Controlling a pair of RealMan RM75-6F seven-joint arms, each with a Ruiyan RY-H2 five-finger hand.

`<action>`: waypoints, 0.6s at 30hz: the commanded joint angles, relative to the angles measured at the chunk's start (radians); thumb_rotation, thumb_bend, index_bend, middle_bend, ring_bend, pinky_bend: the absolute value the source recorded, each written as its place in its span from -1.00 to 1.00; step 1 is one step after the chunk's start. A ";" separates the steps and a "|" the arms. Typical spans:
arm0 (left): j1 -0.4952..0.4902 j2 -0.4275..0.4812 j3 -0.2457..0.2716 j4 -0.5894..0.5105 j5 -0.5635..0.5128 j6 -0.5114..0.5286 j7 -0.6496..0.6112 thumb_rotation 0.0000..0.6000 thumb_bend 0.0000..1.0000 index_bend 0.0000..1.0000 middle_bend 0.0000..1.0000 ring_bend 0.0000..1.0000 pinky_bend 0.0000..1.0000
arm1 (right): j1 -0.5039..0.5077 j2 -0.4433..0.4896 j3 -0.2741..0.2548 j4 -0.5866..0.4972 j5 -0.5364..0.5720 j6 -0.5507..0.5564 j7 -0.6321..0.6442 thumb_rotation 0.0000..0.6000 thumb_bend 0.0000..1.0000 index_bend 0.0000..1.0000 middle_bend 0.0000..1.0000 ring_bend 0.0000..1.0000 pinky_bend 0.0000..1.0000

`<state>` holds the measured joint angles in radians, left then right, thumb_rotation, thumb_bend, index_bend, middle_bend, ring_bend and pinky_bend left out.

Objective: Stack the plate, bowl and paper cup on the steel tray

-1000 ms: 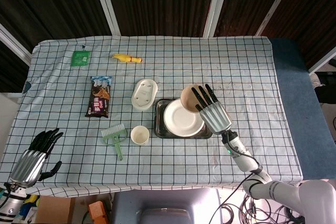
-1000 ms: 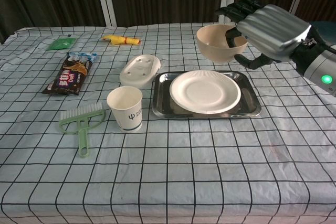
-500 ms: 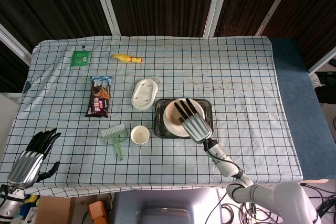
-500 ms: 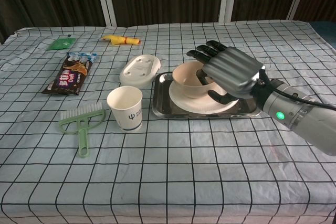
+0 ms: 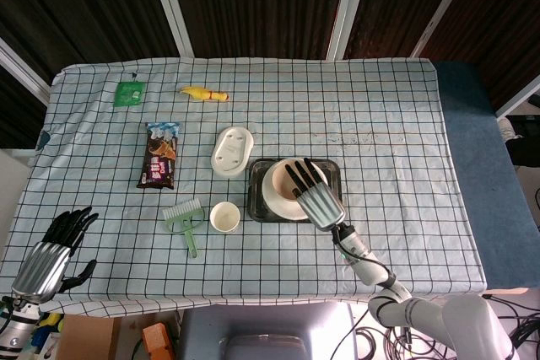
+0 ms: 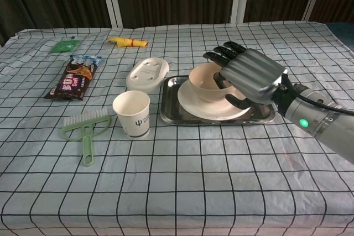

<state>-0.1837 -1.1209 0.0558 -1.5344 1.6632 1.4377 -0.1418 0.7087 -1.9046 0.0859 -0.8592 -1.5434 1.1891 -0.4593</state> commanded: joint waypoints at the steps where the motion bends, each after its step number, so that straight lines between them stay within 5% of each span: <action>1: -0.001 0.000 0.000 -0.001 -0.001 -0.002 0.001 1.00 -0.26 -1.00 -1.00 -1.00 -0.91 | -0.005 0.003 -0.002 0.001 0.000 -0.001 -0.003 1.00 -0.13 0.15 -0.91 -1.00 -1.00; 6: -0.001 0.000 0.000 -0.002 0.000 -0.002 0.002 1.00 -0.26 -1.00 -1.00 -1.00 -0.91 | -0.010 0.010 0.000 -0.007 0.009 -0.010 -0.008 1.00 -0.16 -0.04 -0.91 -1.00 -1.00; 12: -0.001 0.000 0.001 0.000 0.002 -0.001 -0.001 1.00 -0.26 -1.00 -1.00 -1.00 -0.91 | -0.020 0.039 0.000 -0.051 0.008 -0.007 0.015 1.00 -0.49 -0.37 -0.91 -1.00 -1.00; 18: 0.000 -0.001 0.003 -0.001 0.006 0.001 0.003 1.00 -0.27 -1.00 -1.00 -1.00 -0.91 | -0.052 0.116 -0.011 -0.179 0.016 -0.001 0.054 1.00 -0.59 -0.49 -0.91 -1.00 -1.00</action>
<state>-0.1838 -1.1216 0.0584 -1.5349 1.6691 1.4381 -0.1387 0.6730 -1.8226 0.0810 -0.9903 -1.5300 1.1818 -0.4223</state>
